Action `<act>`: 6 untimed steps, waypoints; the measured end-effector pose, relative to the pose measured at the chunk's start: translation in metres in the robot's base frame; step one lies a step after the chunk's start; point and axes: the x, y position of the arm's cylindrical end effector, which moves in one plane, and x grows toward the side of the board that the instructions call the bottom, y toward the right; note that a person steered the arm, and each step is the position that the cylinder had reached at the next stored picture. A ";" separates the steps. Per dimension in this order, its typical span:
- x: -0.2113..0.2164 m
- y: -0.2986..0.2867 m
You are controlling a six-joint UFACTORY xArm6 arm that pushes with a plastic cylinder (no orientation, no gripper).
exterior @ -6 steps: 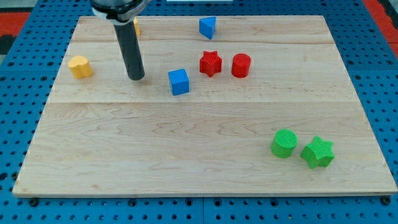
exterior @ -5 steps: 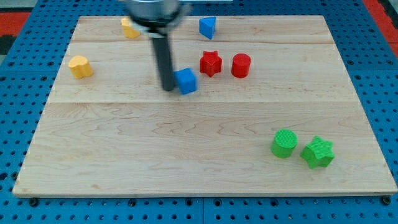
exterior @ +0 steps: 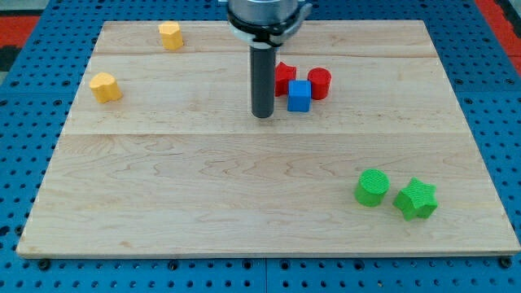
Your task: Move the blue cube to the top right
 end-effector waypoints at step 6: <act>-0.025 0.173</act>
